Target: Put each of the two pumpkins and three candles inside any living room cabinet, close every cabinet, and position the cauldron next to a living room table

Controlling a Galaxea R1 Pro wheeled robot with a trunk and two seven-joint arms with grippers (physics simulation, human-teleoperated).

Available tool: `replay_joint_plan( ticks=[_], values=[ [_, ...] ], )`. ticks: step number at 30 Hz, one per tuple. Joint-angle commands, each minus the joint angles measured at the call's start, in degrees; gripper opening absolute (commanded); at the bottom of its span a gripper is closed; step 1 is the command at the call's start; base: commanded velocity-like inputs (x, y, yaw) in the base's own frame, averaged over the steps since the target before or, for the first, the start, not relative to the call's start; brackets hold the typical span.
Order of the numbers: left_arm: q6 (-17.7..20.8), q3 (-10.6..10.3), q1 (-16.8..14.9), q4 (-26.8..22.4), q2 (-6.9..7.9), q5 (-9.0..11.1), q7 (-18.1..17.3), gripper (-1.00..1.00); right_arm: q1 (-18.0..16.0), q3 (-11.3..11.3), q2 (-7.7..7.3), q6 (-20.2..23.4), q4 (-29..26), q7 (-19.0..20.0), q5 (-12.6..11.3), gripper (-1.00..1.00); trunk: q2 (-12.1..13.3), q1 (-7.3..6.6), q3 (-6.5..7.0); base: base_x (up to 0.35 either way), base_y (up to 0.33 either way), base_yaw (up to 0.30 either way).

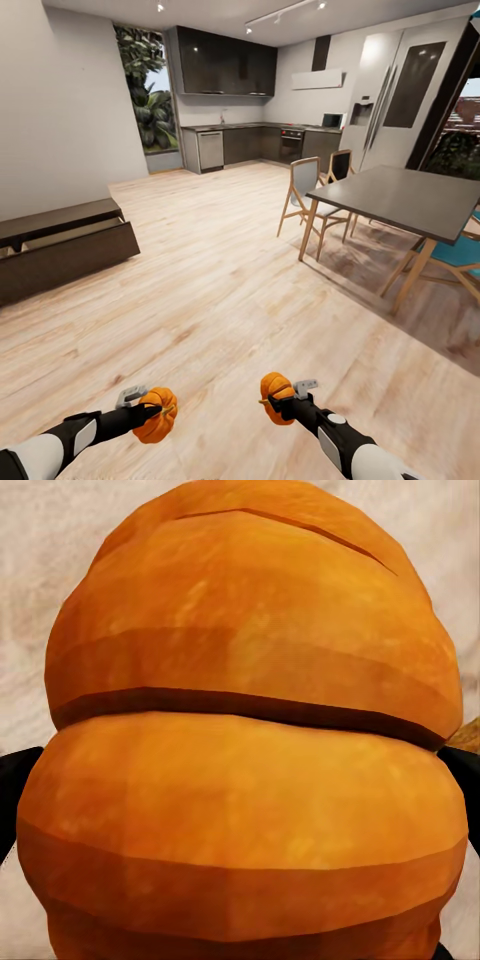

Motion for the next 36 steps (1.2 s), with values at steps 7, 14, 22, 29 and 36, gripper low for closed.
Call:
replay_joint_plan(
  ticks=[7,14,22,29,36],
  values=[
    [0.0,0.3,0.0,0.0,0.05,0.1,0.0,-1.0,0.0,0.0,0.0,0.0,0.0,0.0,-0.1,-1.0,0.0,0.0,0.0,0.0,0.0,0.289],
    [-0.1,0.3,0.0,-0.1,0.09,0.1,-0.2,-1.0,0.0,0.0,0.0,0.0,0.0,-0.1,0.0,-1.0,0.0,0.0,0.0,0.0,0.0,0.289],
    [-0.1,0.3,0.0,-0.1,0.11,0.1,-0.3,-1.0,0.0,0.0,0.0,0.0,0.0,-0.1,0.1,-1.0,0.0,0.0,0.0,0.0,0.0,0.289],
    [-0.1,0.3,0.0,-0.1,0.11,0.1,-0.3,-1.0,0.0,0.0,0.0,-0.1,0.0,-0.1,0.1,-1.0,0.0,0.0,0.0,0.0,0.0,0.289],
    [-0.1,0.3,0.0,-0.1,0.18,0.1,-0.2,-1.0,0.0,0.0,0.0,-1.2,0.0,-0.1,0.2,-1.0,0.0,0.0,0.0,0.0,0.0,0.289]
  ],
)
